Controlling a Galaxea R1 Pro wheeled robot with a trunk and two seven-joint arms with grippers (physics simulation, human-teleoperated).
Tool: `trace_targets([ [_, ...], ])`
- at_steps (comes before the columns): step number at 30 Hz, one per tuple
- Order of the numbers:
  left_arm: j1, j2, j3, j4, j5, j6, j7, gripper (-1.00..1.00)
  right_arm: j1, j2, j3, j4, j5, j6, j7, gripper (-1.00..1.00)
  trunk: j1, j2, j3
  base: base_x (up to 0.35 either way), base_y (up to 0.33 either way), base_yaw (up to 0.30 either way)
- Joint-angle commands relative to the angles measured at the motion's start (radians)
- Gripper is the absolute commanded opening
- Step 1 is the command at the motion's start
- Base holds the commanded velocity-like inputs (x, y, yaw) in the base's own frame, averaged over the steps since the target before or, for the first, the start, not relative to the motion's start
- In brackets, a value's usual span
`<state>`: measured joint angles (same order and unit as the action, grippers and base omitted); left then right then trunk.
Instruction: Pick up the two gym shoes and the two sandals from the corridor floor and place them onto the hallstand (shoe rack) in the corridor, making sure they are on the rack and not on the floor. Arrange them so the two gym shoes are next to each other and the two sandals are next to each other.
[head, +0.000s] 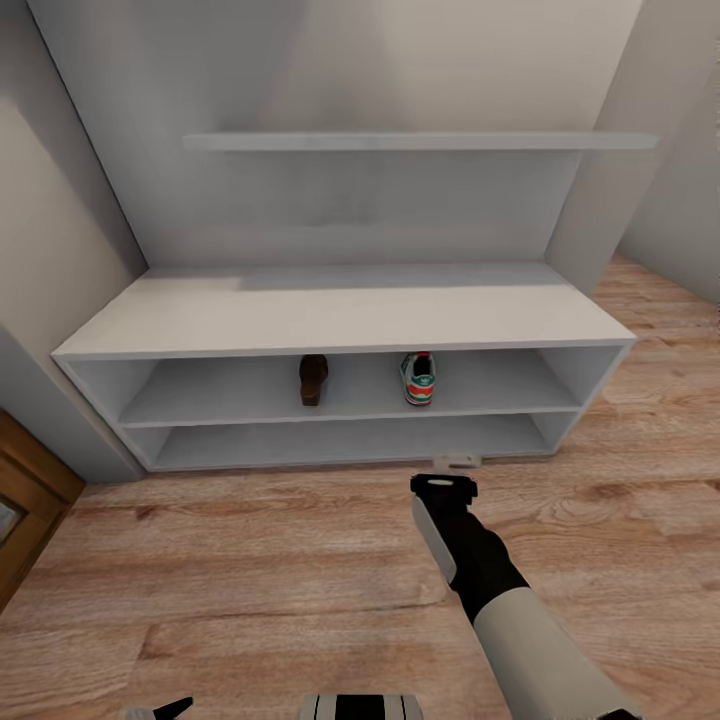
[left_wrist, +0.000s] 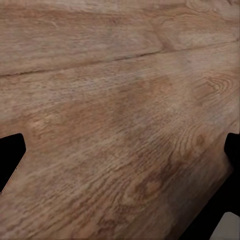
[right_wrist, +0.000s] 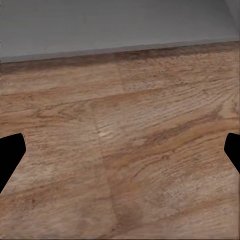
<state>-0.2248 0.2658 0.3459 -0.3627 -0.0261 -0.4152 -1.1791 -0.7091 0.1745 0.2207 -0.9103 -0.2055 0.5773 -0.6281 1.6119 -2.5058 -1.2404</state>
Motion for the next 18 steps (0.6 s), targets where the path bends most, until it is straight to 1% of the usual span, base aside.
trace_targets([
  [1, -0.001, 0.0, 0.005, 0.001, -0.003, -0.004, -0.004, 1.0, 0.0, 0.0, 0.002, 0.008, -0.008, 0.003, -0.002, 1.0, -0.001, 0.0, 0.003, 0.0, 0.0, 0.0],
  [2, -0.001, 0.0, 0.005, 0.001, -0.003, -0.004, -0.004, 1.0, 0.0, 0.0, 0.002, 0.017, -0.008, 0.003, 0.009, 1.0, -0.001, 0.0, 0.007, 0.0, 0.0, 0.0],
  [6, -0.001, 0.002, 0.005, 0.001, -0.004, -0.004, 0.001, 1.0, 0.001, 0.0, 0.002, 0.079, -0.007, 0.001, 0.113, 1.0, -0.003, 0.001, 0.023, 0.0, 0.0, 0.0],
  [7, -0.001, 0.003, 0.005, 0.002, -0.004, -0.004, 0.002, 1.0, 0.001, 0.0, 0.002, 0.119, -0.006, 0.0, 0.186, 1.0, -0.003, 0.001, 0.026, 0.0, 0.0, 0.0],
  [8, -0.001, 0.004, 0.005, 0.002, -0.004, -0.004, 0.003, 1.0, 0.002, 0.0, 0.002, 0.139, -0.006, 0.0, 0.222, 1.0, -0.004, 0.002, 0.03, 0.0, 0.0, 0.0],
  [9, -0.001, 0.006, 0.005, 0.002, -0.004, -0.004, 0.004, 1.0, 0.002, -0.027, 0.002, 0.203, -0.006, -0.005, 0.339, 1.0, -0.004, 0.002, 0.034, 0.0, 0.0, 0.0],
  [10, -0.001, 0.006, 0.005, 0.002, -0.004, -0.004, 0.006, 1.0, 0.002, -0.06, 0.002, 0.248, -0.006, -0.017, 0.423, 1.0, -0.005, 0.002, 0.038, 0.0, 0.0, 0.0],
  [11, -0.001, 0.006, 0.005, 0.002, -0.004, -0.004, 0.007, 1.0, 0.002, -0.078, 0.002, 0.27, -0.006, -0.027, 0.466, 1.0, -0.005, 0.002, 0.042, 0.0, 0.0, 0.0],
  [12, -0.001, 0.007, 0.005, 0.002, -0.004, -0.004, 0.01, 1.0, 0.002, -0.114, 0.002, 0.313, -0.006, -0.054, 0.552, 1.0, -0.006, 0.003, 0.046, 0.0, 0.0, 0.0],
  [15, -0.001, 0.007, 0.005, 0.003, -0.005, -0.004, 0.02, 1.0, 0.002, -0.167, 0.002, 0.379, -0.006, -0.117, 0.681, 1.0, -0.007, 0.003, 0.057, 0.0, 0.0, 0.0],
  [16, -0.001, 0.007, 0.005, 0.003, -0.005, -0.004, 0.031, 1.0, 0.002, -0.199, 0.002, 0.426, -0.005, -0.171, 0.766, 1.0, -0.007, 0.003, 0.061, 0.0, 0.0, 0.0],
  [18, -0.001, 0.006, 0.004, 0.002, -0.005, -0.004, 0.043, 1.0, 0.002, -0.227, 0.002, 0.476, -0.005, -0.23, 0.846, 1.0, -0.008, 0.004, 0.069, 0.0, 0.0, 0.0],
])
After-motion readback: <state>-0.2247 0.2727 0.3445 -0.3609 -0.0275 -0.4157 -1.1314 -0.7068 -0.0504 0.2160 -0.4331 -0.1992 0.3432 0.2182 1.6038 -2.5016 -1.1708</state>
